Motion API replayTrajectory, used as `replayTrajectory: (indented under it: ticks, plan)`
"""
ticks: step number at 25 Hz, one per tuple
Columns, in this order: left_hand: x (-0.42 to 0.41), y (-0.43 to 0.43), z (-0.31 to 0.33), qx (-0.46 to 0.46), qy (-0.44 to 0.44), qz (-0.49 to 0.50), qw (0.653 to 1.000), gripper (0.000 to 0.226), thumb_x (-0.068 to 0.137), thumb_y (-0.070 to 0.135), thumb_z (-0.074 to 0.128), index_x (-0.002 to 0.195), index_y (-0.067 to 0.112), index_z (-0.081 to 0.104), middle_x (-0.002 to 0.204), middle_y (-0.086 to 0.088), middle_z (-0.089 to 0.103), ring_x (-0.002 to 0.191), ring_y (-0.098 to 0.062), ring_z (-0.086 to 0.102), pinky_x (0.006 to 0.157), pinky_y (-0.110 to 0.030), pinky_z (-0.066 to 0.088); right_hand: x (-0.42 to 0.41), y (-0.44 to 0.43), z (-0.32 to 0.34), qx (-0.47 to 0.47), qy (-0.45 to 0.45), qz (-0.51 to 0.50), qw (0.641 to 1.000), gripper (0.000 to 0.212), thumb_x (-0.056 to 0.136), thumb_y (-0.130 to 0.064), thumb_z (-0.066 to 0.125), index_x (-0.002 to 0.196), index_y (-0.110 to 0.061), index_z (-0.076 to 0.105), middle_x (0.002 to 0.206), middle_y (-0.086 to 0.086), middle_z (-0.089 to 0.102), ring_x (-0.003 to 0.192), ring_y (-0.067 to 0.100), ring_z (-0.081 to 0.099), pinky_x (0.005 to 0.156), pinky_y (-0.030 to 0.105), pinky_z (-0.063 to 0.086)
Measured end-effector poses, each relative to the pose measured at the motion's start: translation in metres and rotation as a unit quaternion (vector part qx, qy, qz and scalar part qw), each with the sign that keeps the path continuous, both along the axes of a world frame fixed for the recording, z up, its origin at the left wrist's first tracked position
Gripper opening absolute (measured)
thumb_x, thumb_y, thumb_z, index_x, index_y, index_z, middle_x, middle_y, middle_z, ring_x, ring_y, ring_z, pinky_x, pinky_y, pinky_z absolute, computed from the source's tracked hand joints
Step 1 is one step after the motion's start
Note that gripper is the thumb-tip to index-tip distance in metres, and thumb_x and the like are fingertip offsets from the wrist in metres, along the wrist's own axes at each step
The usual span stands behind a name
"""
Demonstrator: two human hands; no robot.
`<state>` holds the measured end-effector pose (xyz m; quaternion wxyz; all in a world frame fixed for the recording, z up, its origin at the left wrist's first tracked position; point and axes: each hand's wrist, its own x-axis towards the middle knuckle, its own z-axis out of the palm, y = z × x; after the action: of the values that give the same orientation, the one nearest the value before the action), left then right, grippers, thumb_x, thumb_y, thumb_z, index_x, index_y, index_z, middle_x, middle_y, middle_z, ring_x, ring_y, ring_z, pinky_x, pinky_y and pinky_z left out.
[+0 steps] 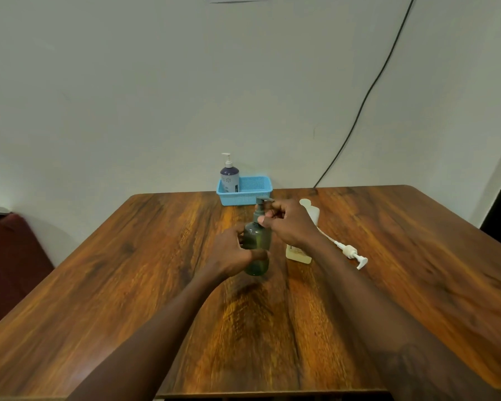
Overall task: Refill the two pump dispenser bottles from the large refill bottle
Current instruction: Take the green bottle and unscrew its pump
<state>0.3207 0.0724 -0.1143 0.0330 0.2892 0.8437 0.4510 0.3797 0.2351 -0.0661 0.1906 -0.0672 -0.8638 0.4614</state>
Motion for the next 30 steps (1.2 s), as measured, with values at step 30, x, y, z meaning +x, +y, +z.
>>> replayTrajectory:
  ticks: [30]
  plan:
    - [-0.027, -0.039, -0.024, 0.019, -0.051, 0.211, 0.976, 0.081, 0.068, 0.03, 0.092, 0.135, 0.011, 0.051, 0.128, -0.01, 0.059, 0.103, -0.015, 0.052, 0.083, -0.029, 0.05, 0.002, 0.009, -0.003, -0.131, 0.193, -0.013, 0.972, 0.034, 0.08, -0.018, 0.087, 0.112, -0.018, 0.074, 0.117, 0.001, 0.069, 0.109, 0.014, 0.068, 0.08, 0.022, 0.061]
